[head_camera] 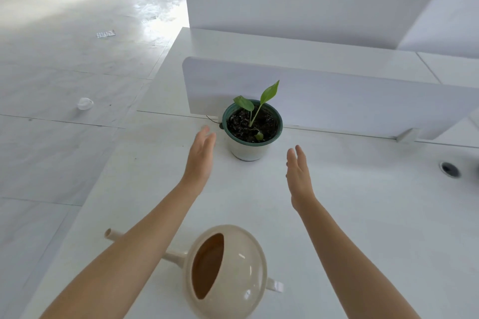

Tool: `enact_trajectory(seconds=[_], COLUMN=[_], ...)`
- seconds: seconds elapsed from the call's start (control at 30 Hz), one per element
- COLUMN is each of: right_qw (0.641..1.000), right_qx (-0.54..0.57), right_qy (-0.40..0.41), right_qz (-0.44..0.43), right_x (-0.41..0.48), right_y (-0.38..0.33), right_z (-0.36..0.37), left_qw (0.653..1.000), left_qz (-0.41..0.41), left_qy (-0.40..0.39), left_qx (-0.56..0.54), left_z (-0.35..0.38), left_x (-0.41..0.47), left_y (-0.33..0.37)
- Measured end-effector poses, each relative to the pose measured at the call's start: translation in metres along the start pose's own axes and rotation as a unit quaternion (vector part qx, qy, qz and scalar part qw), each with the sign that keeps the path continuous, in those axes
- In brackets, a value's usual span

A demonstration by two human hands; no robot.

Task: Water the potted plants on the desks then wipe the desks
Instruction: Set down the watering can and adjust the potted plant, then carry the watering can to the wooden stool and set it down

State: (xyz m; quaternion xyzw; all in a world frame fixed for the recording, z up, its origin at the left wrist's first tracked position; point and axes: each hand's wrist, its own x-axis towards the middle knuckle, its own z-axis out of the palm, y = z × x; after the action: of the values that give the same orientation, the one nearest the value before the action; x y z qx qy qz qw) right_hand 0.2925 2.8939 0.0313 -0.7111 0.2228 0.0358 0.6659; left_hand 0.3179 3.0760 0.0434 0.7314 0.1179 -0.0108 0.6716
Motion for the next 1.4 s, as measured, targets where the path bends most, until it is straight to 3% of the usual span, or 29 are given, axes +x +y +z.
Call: enact_trajectory(seconds=[0.2,0.37,0.5,0.6,0.73,0.87,0.97,1.2,1.4], right_qw=[0.998,0.995,0.992,0.988,0.987,0.987,0.988,0.98,0.993], right_qx=[-0.047,-0.065,-0.072,-0.107,-0.125,-0.126,-0.13,-0.188,-0.103], right_qy=[0.001,0.004,0.005,-0.023,-0.066,-0.093,-0.086,-0.056,-0.042], right_qz=[-0.03,-0.073,-0.106,-0.107,-0.077,-0.038,-0.016,0.018,0.035], right_x=[-0.054,-0.106,-0.135,-0.15,-0.161,-0.168,-0.171,-0.174,-0.186], right_y=[0.019,0.034,0.052,0.07,0.09,0.101,0.101,0.094,0.084], right_z=[-0.023,-0.028,-0.034,-0.034,-0.027,-0.021,-0.017,-0.011,-0.008], left_qw=[0.993,0.969,0.941,0.933,0.942,0.964,0.971,0.958,0.963], left_qz=[0.094,0.156,0.128,0.091,0.007,-0.07,-0.064,-0.065,-0.056], left_qy=[0.063,0.192,0.31,0.341,0.311,0.182,0.111,0.093,0.051], left_qx=[-0.042,-0.022,-0.045,-0.065,-0.125,-0.182,-0.203,-0.262,-0.259], left_z=[-0.047,-0.077,-0.098,-0.108,-0.112,-0.106,-0.1,-0.102,-0.103], left_x=[-0.07,-0.131,-0.162,-0.176,-0.173,-0.164,-0.162,-0.159,-0.156], left_y=[0.005,-0.027,-0.063,-0.085,-0.098,-0.101,-0.098,-0.095,-0.083])
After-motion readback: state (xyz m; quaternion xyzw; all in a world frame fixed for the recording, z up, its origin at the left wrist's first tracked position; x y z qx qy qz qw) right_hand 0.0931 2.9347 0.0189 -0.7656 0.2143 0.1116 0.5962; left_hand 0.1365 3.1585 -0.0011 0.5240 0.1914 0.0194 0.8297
